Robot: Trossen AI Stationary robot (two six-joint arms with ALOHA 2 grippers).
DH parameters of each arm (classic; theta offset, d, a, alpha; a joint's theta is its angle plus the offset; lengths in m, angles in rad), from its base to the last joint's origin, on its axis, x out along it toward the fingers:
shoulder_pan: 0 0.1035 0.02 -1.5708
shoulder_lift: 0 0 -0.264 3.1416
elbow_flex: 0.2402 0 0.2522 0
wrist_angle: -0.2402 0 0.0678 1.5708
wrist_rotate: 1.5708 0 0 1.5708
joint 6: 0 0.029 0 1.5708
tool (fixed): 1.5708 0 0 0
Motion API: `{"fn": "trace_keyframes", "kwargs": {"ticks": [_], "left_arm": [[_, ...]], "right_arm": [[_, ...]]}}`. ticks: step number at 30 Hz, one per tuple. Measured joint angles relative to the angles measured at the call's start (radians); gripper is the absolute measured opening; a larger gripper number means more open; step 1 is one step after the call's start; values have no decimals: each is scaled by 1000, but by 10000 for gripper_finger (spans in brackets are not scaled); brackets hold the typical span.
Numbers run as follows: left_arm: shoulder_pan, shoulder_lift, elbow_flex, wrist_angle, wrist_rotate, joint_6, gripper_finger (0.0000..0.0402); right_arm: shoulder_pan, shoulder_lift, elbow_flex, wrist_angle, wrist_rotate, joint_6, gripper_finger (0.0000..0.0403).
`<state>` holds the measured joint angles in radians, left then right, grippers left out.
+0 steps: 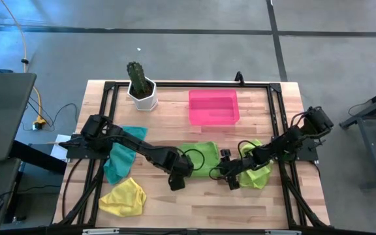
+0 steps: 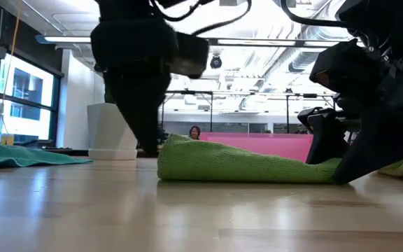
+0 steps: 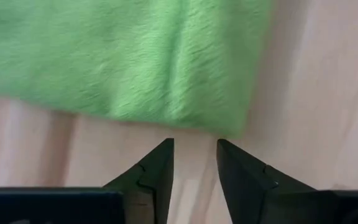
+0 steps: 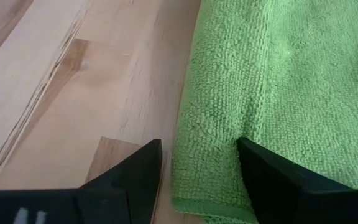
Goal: Roll microfiber towels into tight, uniform cylinder then place into a basket
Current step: Roll the green microfiber cloth
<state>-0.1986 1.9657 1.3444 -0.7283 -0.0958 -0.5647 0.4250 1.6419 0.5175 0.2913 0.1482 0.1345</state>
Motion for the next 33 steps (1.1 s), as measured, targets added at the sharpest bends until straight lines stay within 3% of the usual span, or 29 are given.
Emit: {"fn": "trace_keyframes", "kwargs": {"ticks": [9,13,16,21,31,33], "left_arm": [[-23,0,13,-84,12,-34,156],[-74,-3,73,-83,2,30,171],[-112,-3,107,-53,-93,133,178],[-153,10,104,115,-349,237,182],[-119,90,94,82,-339,296,182],[-101,100,94,75,-291,280,182]], "right_arm": [[0,1,0,5,1,0,204],[0,1,-1,6,1,1,204],[0,1,-1,9,1,6,204],[0,1,-1,9,2,5,204],[0,2,-1,23,4,7,204],[0,2,-1,24,4,19,204]]}}
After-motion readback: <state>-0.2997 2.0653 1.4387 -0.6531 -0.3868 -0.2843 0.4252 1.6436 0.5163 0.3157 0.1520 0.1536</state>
